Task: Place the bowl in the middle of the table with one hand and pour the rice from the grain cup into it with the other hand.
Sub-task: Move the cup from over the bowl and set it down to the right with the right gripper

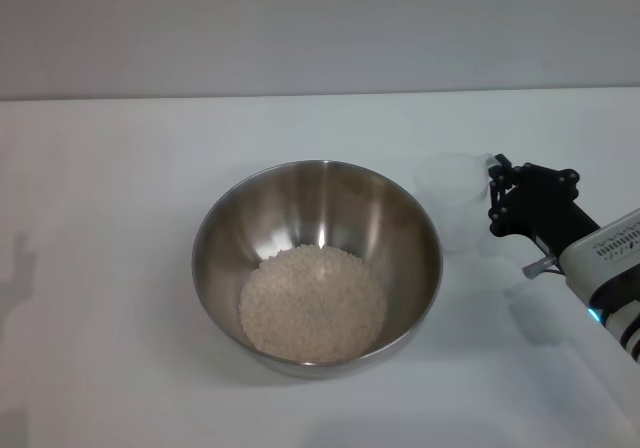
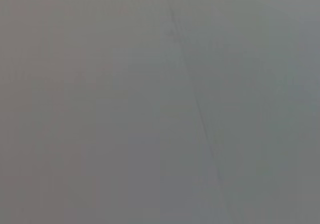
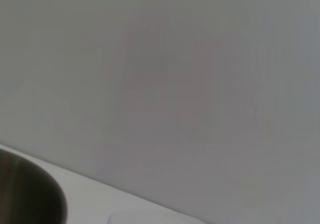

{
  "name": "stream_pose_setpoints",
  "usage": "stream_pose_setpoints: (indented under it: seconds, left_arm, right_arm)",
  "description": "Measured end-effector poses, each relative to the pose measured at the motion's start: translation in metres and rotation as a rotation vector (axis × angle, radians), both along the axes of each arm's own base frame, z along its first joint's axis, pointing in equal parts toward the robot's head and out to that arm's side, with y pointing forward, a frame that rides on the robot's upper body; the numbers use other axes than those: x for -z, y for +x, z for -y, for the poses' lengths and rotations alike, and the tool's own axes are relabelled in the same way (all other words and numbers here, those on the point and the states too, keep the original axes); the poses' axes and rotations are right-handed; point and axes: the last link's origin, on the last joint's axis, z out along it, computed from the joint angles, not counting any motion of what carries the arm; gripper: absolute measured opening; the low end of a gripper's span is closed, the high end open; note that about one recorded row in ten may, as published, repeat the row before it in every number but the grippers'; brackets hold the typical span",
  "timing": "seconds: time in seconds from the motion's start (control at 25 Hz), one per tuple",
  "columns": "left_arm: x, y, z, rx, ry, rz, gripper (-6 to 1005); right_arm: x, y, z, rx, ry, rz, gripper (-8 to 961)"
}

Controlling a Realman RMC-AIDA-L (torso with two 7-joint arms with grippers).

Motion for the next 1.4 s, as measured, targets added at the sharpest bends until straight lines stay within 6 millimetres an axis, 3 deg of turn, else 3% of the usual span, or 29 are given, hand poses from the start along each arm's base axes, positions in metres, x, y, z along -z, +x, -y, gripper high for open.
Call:
stream_pose_setpoints:
  seconds: [0.76,0.88,1.2,1.4]
  left_arm:
    - [0.000,0.002,-0.002,0.007,0.001,0.001,681]
    - [0.000,0.002,-0.003,0.007,0.002,0.001,681]
    - [-0.001,0.002,-0.003,0.004,0.002,0.001,680]
    - [0.000,0.001,-0.005,0.000,-0.003,0.002,680]
  right_arm:
    - [0.007,-0.002,0.002,0.003,-0.032,0.005,100]
    - [0.008,0.002,0.005,0.014,-0.034,0.000,144]
    - [0.007,0.019,0.031,0.059,-0.011,-0.039,291]
    - [-0.003,0.023,0.054,0.028,0.068,-0.097,290]
